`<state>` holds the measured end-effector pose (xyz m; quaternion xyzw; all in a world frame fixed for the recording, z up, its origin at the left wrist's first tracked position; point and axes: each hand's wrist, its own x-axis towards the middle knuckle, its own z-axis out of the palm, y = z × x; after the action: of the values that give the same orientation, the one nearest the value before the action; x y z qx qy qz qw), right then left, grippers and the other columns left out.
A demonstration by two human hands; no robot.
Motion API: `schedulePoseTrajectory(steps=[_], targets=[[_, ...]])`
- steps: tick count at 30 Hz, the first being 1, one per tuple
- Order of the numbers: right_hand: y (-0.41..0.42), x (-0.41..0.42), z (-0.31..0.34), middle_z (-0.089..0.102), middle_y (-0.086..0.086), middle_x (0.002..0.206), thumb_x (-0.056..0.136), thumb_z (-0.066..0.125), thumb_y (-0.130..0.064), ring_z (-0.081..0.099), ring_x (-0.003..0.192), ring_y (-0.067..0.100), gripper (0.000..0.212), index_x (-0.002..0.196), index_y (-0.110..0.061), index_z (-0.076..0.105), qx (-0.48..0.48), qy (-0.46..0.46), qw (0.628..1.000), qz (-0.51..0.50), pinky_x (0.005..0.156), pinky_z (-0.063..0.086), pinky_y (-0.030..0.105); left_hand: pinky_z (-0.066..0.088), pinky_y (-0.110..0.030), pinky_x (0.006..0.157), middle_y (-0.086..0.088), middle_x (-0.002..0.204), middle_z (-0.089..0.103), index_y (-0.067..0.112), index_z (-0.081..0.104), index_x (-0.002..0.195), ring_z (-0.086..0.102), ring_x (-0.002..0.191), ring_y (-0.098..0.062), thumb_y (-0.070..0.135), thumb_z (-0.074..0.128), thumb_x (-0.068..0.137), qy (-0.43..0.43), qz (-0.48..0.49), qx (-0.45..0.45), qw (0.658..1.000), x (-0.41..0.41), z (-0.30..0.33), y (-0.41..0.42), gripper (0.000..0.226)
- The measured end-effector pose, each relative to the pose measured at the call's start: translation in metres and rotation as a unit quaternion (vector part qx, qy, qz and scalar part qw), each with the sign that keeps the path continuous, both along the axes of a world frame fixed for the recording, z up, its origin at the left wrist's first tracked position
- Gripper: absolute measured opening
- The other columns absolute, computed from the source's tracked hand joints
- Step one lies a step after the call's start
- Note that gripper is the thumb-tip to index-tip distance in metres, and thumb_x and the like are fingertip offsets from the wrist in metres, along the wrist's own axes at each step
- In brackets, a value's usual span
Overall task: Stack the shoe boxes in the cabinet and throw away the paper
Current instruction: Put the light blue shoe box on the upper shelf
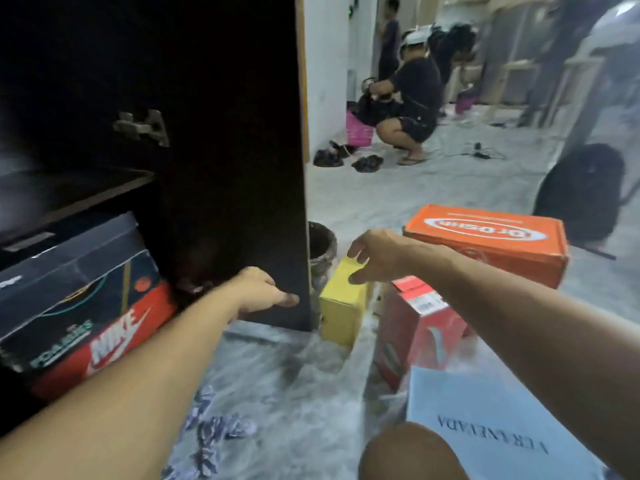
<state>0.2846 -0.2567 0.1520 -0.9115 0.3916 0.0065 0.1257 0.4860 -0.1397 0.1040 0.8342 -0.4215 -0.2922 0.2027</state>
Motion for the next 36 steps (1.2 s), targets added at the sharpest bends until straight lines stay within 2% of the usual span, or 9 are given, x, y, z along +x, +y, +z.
schedulePoseTrajectory(steps=[4, 10, 13, 16, 20, 23, 27, 31, 36], targets=[[-0.007, -0.091, -0.013, 0.069, 0.001, 0.116, 0.076, 0.077, -0.037, 0.063, 0.108, 0.021, 0.052, 0.123, -0.019, 0.065, 0.01, 0.006, 0.997, -0.074, 0.089, 0.049, 0.028, 0.051, -0.033, 0.077, -0.006, 0.11, 0.065, 0.019, 0.067, 0.105, 0.059, 0.098, -0.021, 0.041, 0.076, 0.077, 0.038, -0.134, 0.028, 0.99, -0.082, -0.007, -0.038, 0.037], [-0.008, -0.194, -0.053, 0.071, 0.0, 0.108, 0.074, 0.078, -0.043, 0.066, 0.091, 0.02, 0.044, 0.112, -0.023, 0.07, 0.053, 0.028, 0.984, -0.165, 0.077, 0.055, 0.034, 0.045, -0.029, 0.067, 0.0, 0.085, 0.063, 0.023, 0.063, 0.089, 0.058, 0.081, -0.017, 0.046, 0.08, 0.071, 0.058, -0.248, 0.066, 0.965, -0.182, -0.037, -0.077, 0.034], [-0.004, -0.237, -0.08, 0.07, 0.005, 0.109, 0.075, 0.077, -0.04, 0.065, 0.098, 0.025, 0.049, 0.117, -0.016, 0.067, 0.095, 0.034, 0.971, -0.217, 0.086, 0.055, 0.04, 0.047, -0.026, 0.062, -0.002, 0.102, 0.067, 0.017, 0.065, 0.106, 0.065, 0.093, -0.019, 0.043, 0.078, 0.076, 0.059, -0.278, 0.093, 0.954, -0.212, -0.06, -0.084, 0.042], [-0.003, -0.277, -0.114, 0.068, 0.004, 0.116, 0.076, 0.077, -0.043, 0.066, 0.1, 0.024, 0.063, 0.13, -0.018, 0.057, 0.141, 0.035, 0.952, -0.27, 0.085, 0.056, 0.039, 0.049, -0.025, 0.059, -0.01, 0.117, 0.067, 0.012, 0.065, 0.113, 0.067, 0.099, -0.022, 0.045, 0.078, 0.075, 0.07, -0.292, 0.139, 0.944, -0.22, -0.083, -0.089, 0.052], [0.007, -0.313, -0.156, 0.06, 0.008, 0.128, 0.076, 0.078, -0.041, 0.062, 0.103, 0.026, 0.074, 0.138, -0.012, 0.05, 0.181, 0.029, 0.926, -0.33, 0.082, 0.058, 0.04, 0.042, -0.023, 0.051, -0.004, 0.098, 0.065, 0.013, 0.062, 0.118, 0.06, 0.078, -0.018, 0.041, 0.079, 0.075, 0.068, -0.29, 0.15, 0.943, -0.212, -0.121, -0.087, 0.054], [0.016, -0.334, -0.185, 0.058, 0.008, 0.125, 0.074, 0.079, -0.04, 0.058, 0.108, 0.025, 0.077, 0.138, -0.01, 0.046, 0.199, 0.027, 0.91, -0.362, 0.086, 0.054, 0.036, 0.038, -0.025, 0.053, -0.002, 0.094, 0.058, 0.014, 0.06, 0.103, 0.052, 0.076, -0.017, 0.04, 0.08, 0.074, 0.049, -0.276, 0.18, 0.943, -0.206, -0.157, -0.08, 0.044], [0.03, -0.348, -0.209, 0.05, 0.0, 0.111, 0.073, 0.08, -0.038, 0.058, 0.098, 0.022, 0.086, 0.141, -0.015, 0.034, 0.261, 0.0, 0.883, -0.39, 0.067, 0.06, 0.038, 0.043, -0.029, 0.064, -0.004, 0.126, 0.051, 0.011, 0.04, 0.138, 0.053, 0.1, -0.02, 0.035, 0.078, 0.077, 0.09, -0.21, 0.202, 0.952, -0.209, -0.192, -0.067, 0.075], [0.046, -0.352, -0.227, 0.056, -0.003, 0.117, 0.066, 0.085, -0.035, 0.058, 0.102, 0.021, 0.094, 0.138, -0.028, 0.026, 0.303, -0.029, 0.879, -0.367, 0.063, 0.058, 0.034, 0.042, -0.017, 0.052, 0.003, 0.098, 0.061, 0.018, 0.055, 0.113, 0.054, 0.072, -0.008, 0.016, 0.076, 0.08, 0.126, -0.221, 0.209, 0.944, -0.223, -0.213, -0.053, 0.039], [0.056, -0.348, -0.241, 0.059, 0.005, 0.114, 0.061, 0.087, -0.033, 0.06, 0.097, 0.022, 0.095, 0.128, -0.024, 0.021, 0.268, -0.054, 0.894, -0.355, 0.069, 0.054, 0.026, 0.042, -0.009, 0.049, -0.005, 0.105, 0.067, 0.009, 0.062, 0.111, 0.057, 0.073, -0.011, -0.006, 0.077, 0.071, 0.177, -0.225, 0.16, 0.945, -0.227, -0.22, -0.043, 0.045]])
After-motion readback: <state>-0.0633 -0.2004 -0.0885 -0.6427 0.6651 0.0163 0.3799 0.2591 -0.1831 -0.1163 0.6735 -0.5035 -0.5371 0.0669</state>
